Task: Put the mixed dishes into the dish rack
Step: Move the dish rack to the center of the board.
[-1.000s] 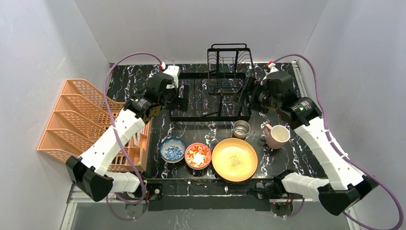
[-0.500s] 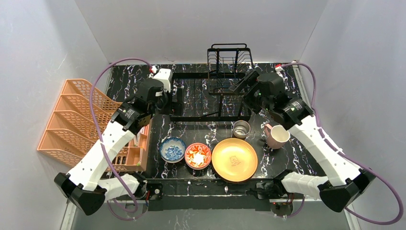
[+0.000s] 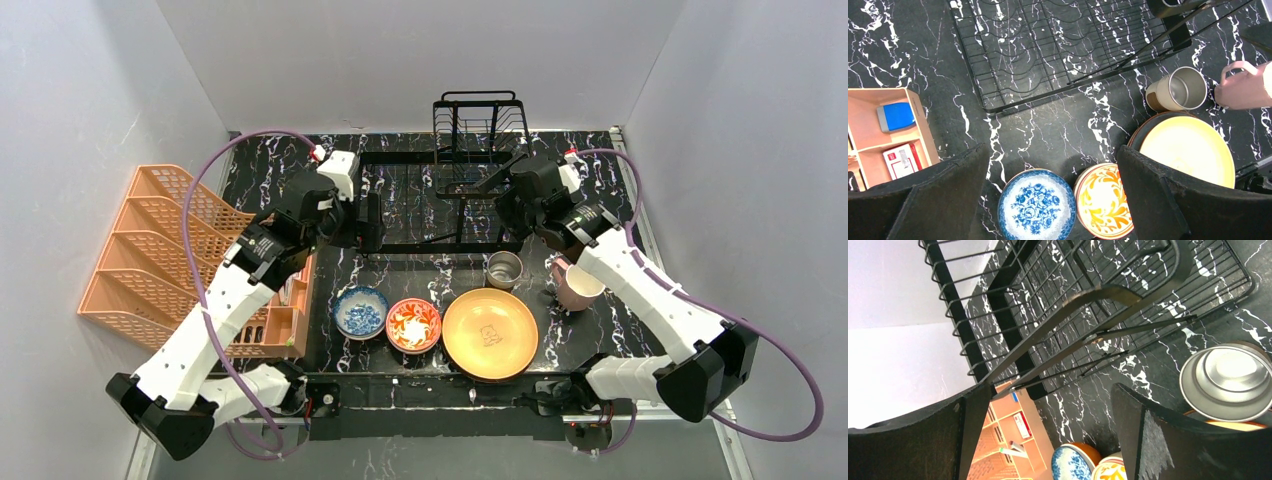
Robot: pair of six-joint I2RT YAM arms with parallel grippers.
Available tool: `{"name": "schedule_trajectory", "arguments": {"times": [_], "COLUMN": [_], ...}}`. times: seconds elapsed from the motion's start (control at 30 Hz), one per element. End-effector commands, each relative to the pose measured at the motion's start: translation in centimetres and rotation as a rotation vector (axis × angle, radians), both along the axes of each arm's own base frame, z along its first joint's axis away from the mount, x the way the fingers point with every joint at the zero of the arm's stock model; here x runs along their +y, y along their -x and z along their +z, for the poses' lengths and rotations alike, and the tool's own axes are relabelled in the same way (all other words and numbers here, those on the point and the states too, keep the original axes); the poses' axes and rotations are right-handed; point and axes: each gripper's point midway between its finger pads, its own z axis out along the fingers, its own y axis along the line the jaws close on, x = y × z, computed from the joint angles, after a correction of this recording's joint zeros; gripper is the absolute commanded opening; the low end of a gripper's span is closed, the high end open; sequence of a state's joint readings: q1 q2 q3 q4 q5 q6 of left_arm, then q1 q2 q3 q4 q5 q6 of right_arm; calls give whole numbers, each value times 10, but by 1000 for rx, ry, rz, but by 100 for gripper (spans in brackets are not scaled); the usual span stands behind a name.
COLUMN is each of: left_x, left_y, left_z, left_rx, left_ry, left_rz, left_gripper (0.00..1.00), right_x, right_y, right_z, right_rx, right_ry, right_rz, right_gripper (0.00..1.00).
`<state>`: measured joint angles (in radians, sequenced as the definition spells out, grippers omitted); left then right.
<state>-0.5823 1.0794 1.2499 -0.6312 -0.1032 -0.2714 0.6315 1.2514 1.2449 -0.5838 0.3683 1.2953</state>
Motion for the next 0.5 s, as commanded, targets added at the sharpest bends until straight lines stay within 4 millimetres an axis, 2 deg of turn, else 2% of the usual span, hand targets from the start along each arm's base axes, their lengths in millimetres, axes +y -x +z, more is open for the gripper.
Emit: {"name": "schedule_trajectory", "arguments": {"times": [0.0,0.2,0.33,0.47], "left_x": [1,3,1,1], "left_y": [10,12,13,13], "left_z": [1,5,3,4], "left_rx": [1,-12,-6,-5], "left_ry": [18,27,29,31], "left_rz": [-22,-24,-30,-31], "left_gripper": [98,98,99,98], "right_x": [-6,1,10,4], "right_y": [-16,-19,-15,-19], "right_z": [12,30,34,31], "right_rx": [-67,-109,-104,-105], "right_ry": [-27,-66,-108,-89], "right_rz": [-100,-76,-42,-78], "right_gripper": [99,99,99,99]}}
